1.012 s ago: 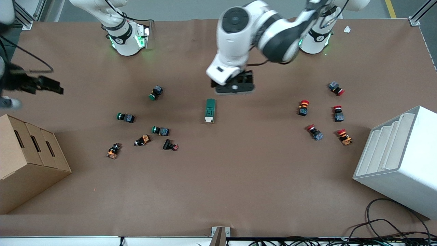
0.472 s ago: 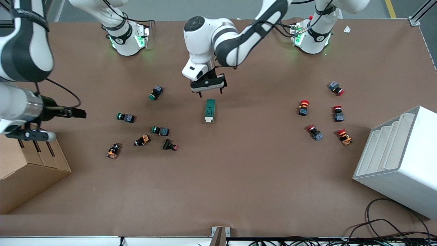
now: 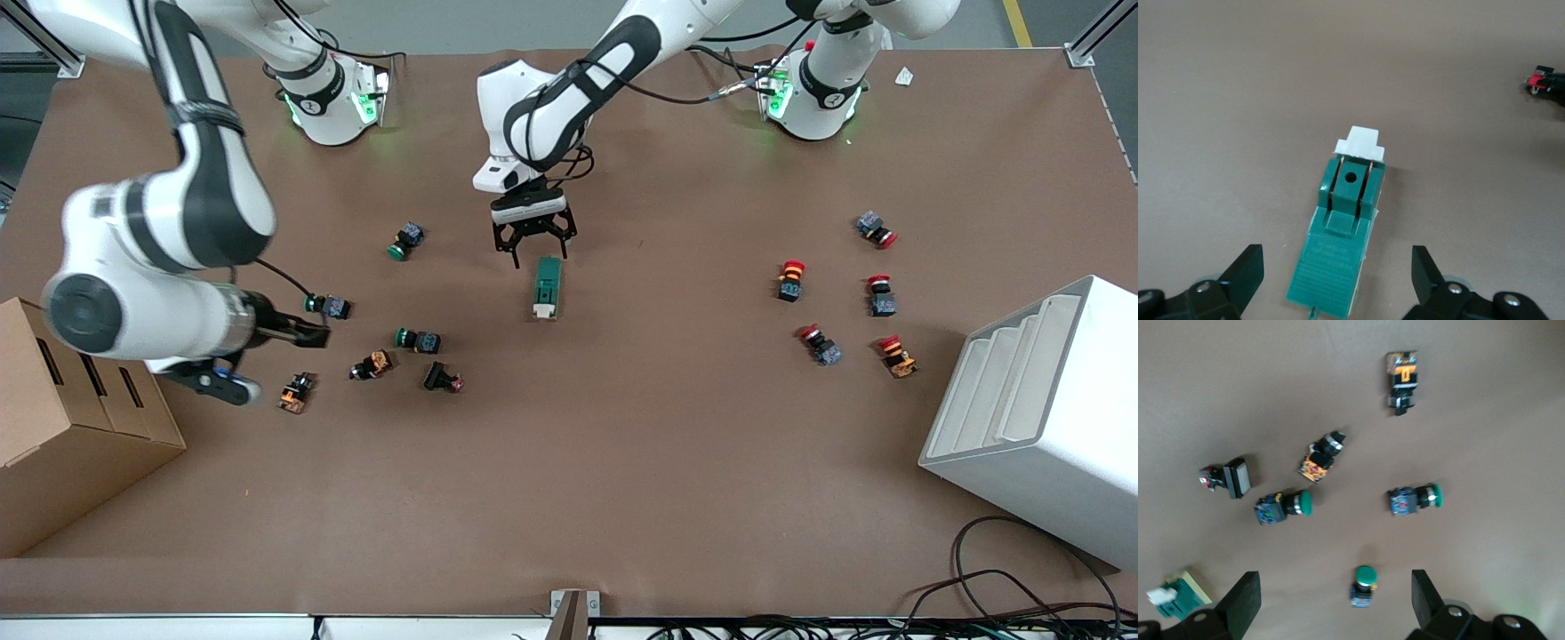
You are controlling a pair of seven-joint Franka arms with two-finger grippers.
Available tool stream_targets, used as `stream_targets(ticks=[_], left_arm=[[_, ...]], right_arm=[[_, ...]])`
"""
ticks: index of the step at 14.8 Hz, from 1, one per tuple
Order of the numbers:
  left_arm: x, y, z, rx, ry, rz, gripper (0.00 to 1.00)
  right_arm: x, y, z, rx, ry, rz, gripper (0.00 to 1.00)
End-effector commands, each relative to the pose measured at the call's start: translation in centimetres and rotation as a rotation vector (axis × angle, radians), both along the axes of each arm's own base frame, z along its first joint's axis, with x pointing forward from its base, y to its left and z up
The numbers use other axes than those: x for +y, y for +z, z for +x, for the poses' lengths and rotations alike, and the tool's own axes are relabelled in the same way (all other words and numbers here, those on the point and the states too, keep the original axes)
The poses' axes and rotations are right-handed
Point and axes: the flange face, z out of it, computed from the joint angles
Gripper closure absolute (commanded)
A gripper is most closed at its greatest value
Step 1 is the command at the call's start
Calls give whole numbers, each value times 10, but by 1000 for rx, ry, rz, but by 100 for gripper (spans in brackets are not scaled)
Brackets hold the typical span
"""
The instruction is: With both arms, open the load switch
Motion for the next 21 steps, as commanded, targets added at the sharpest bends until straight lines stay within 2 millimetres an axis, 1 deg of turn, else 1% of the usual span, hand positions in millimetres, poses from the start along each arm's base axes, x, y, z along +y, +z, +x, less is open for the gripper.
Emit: stream_targets(ticks=[1, 2, 3, 4, 5, 6, 8, 9, 11, 12, 13, 14, 15, 16, 18, 20, 21], left_arm=[[5, -15, -7, -73, -40, -7, 2], [7, -23, -9, -97, -51, -11, 2], [9, -32, -10, -121, -56, -19, 2], [12, -42, -13, -143, -68, -23, 2], [17, -50, -16, -172, -90, -25, 2], [22, -58, -20, -198, -107, -34, 2], [30, -67, -25, -245, -123, -64, 2], [33, -71, -26, -264, -141, -67, 2], [39, -78, -27, -306, -181, -58, 2], [43, -86, -27, -330, -201, -45, 2], [44, -89, -28, -345, -205, -41, 2], [44, -93, -32, -354, -213, -34, 2], [44, -99, -37, -366, -215, -19, 2], [46, -107, -43, -380, -218, 3, 1], [48, -119, -47, -403, -223, 29, 1], [48, -121, -51, -407, -232, 30, 1], [47, -121, -52, -407, -234, 29, 1]], right_arm=[[33, -15, 2, 7, -53, -16, 0], [46, -21, 2, 0, -53, -23, 0], [54, -30, 2, 1, -88, -35, 0], [62, -40, 3, 5, -137, -48, 0], [76, -51, 2, 21, -190, -47, 0], [83, -62, 2, 43, -232, -47, 0], [108, -82, -2, 79, -301, -67, 0], [124, -90, -5, 89, -350, -90, 0], [158, -107, -12, 128, -511, -109, 0], [183, -121, -22, 147, -567, -127, 0], [200, -133, -31, 155, -607, -160, 0], [215, -147, -38, 154, -651, -191, 0], [230, -156, -42, 132, -725, -209, 0], [240, -163, -44, 118, -787, -221, 0], [257, -170, -52, 108, -838, -236, 0], [269, -174, -61, 113, -847, -251, 0], [274, -179, -66, 117, -859, -267, 0]])
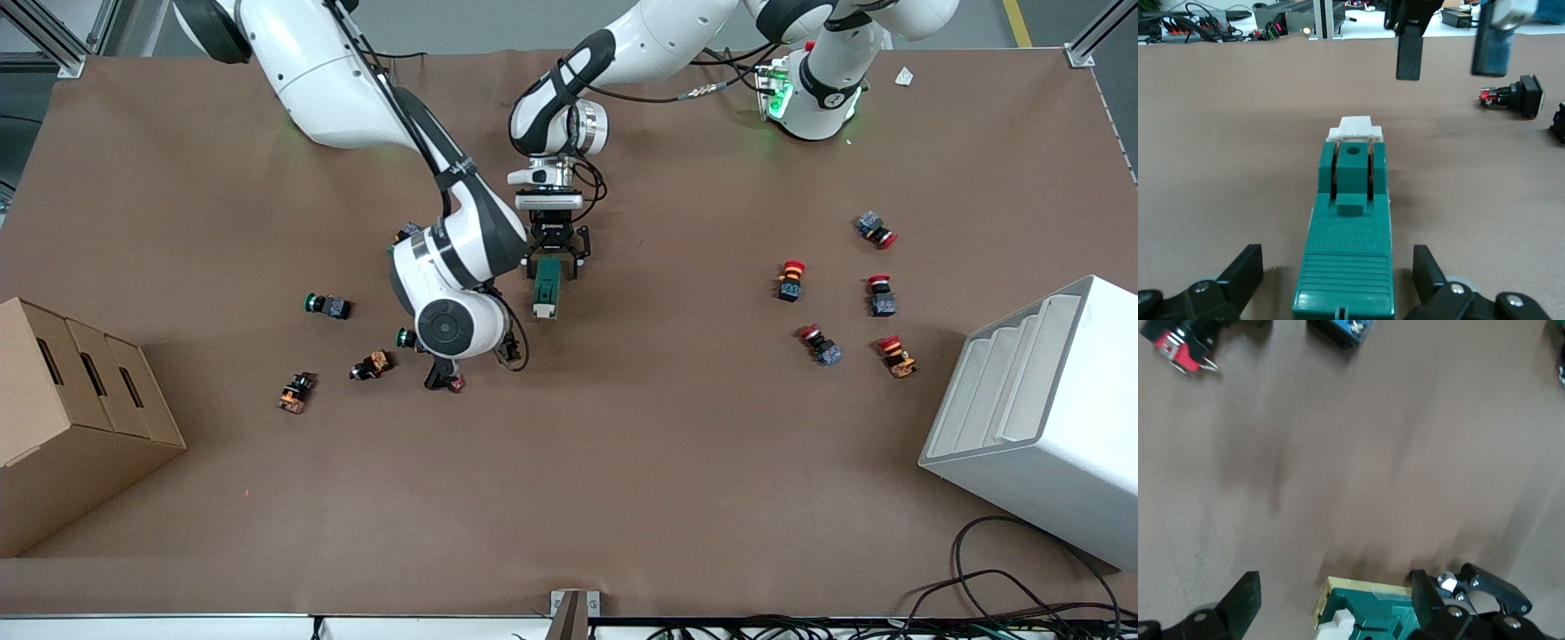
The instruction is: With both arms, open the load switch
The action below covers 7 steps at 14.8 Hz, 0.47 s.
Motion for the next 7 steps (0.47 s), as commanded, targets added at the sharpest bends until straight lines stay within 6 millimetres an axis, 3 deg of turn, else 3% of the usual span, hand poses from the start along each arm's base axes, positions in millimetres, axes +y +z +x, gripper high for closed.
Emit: stream_targets(ticks=[1, 7], left_arm=[[3, -17, -10, 20, -13, 11, 1], [4, -18, -10, 18, -1, -14, 1]], right_arm=[[21, -7, -13, 19, -41, -21, 0], [55, -16, -43, 34, -33, -51, 0]])
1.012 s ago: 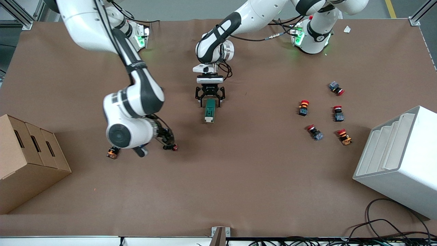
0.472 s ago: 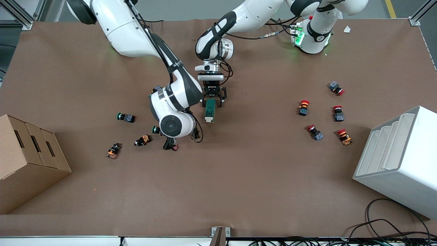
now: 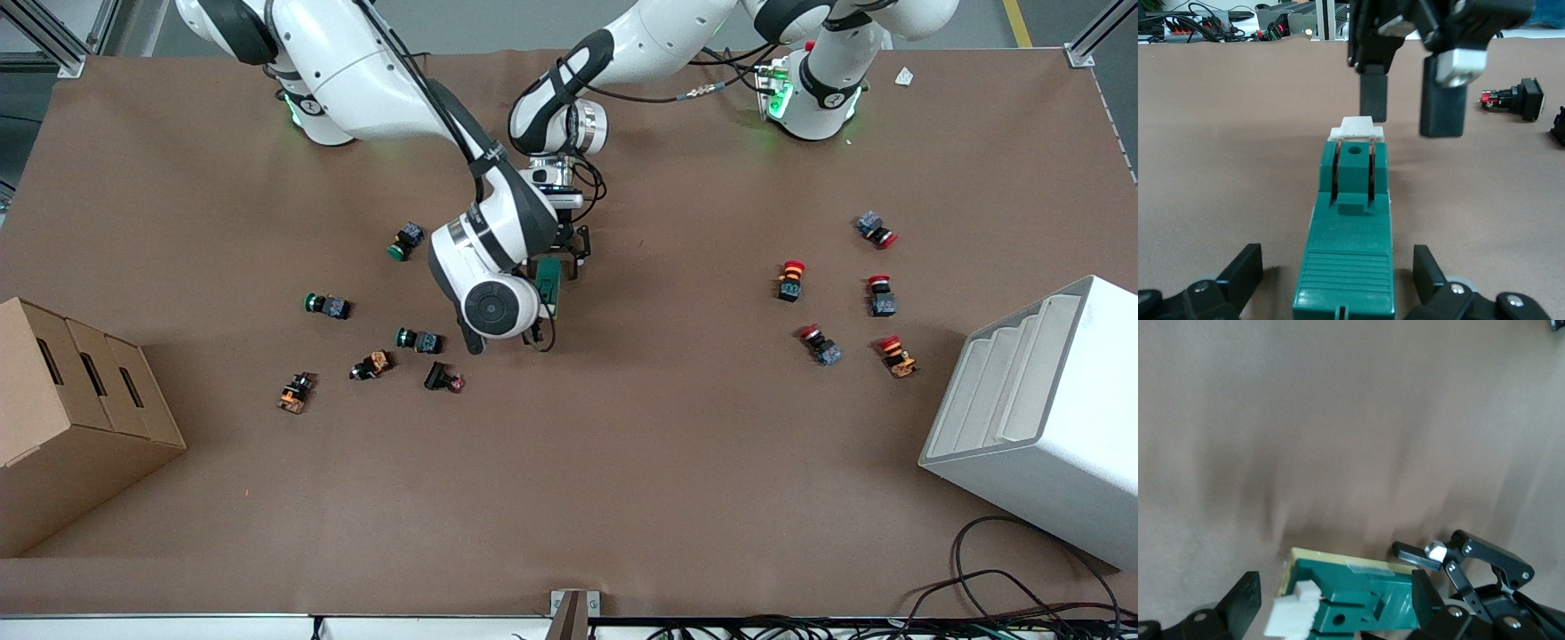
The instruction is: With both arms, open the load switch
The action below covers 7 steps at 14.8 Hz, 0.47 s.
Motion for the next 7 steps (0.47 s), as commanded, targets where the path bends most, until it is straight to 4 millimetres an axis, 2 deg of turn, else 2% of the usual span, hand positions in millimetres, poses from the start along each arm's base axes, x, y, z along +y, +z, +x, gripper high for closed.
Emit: stream_targets(ticks=[1, 7], left_arm=[[5, -21, -10, 18, -16, 2, 1], [5, -21, -10, 17, -18, 2, 0]], right_arm=[[14, 2, -8, 6, -37, -8, 0], [25, 20, -22, 78, 9, -28, 0]])
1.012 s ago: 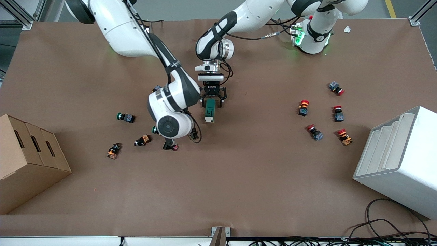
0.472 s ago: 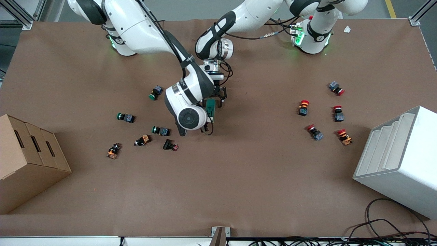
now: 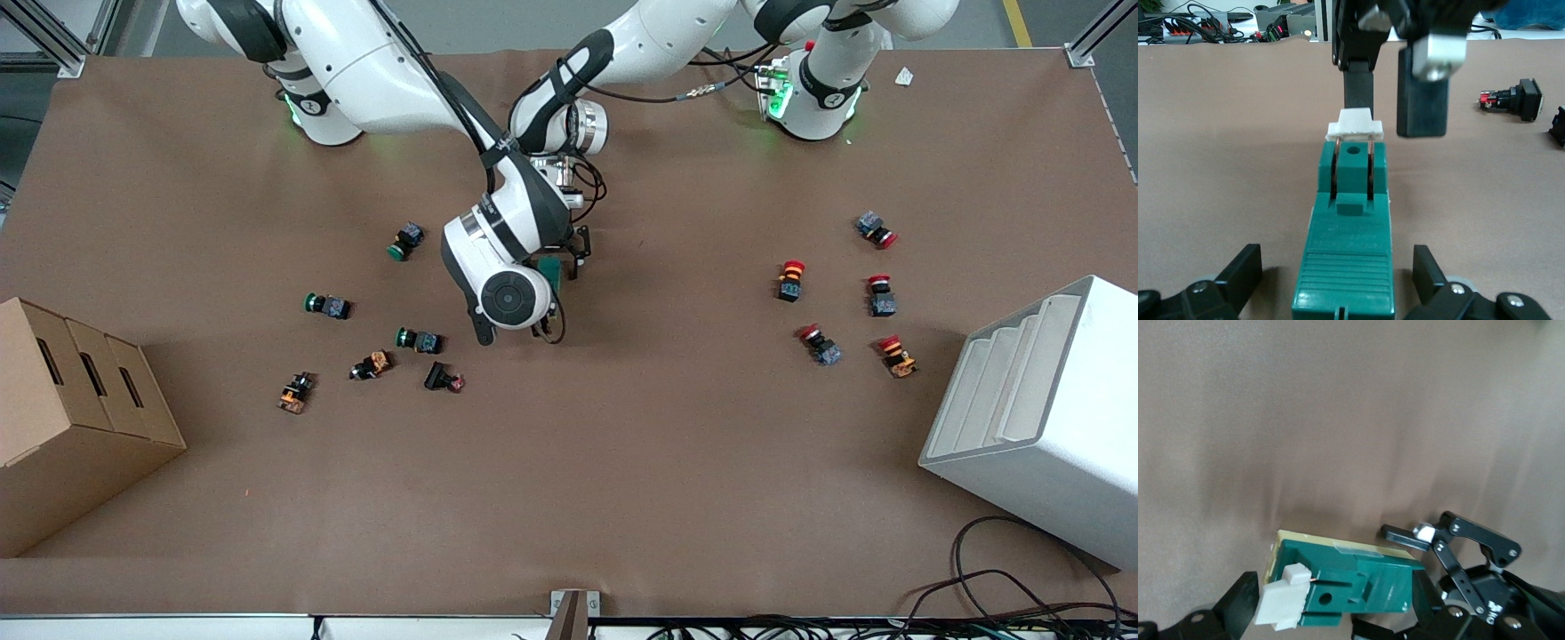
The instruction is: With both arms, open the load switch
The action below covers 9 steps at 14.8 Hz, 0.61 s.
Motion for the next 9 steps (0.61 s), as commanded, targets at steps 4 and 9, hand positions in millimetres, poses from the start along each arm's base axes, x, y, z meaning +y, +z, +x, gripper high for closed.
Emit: stream_targets(ticks=[4, 9], left_arm=[[4, -19, -9, 20, -14, 0, 0], [5, -23, -9, 22, -12, 4, 0]], right_arm=[[18, 27, -26, 105, 51, -17, 0], [28, 17, -50, 163, 95, -47, 3]])
